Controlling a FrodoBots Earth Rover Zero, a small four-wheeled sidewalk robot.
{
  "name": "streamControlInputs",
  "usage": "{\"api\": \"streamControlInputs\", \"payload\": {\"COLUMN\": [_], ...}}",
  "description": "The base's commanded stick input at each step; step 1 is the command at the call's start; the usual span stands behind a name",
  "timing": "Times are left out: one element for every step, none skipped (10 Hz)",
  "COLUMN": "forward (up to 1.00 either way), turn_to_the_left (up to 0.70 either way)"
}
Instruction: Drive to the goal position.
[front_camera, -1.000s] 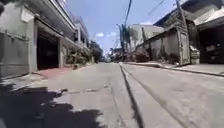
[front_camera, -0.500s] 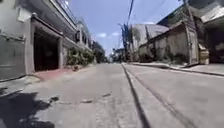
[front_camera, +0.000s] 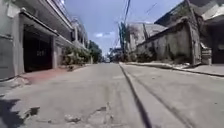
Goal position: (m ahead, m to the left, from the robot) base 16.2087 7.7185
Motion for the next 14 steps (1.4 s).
{"api": "streamControlInputs", "payload": {"forward": [1.00,1.00,1.00,1.00,1.00,1.00,1.00,1.00,1.00,1.00,1.00,1.00,1.00,1.00], "turn_to_the_left": [-0.39,-0.39,-0.39,-0.39,-0.39,-0.39,-0.39,0.01,0.01,0.01,0.01,0.01,0.01,0.01]}}
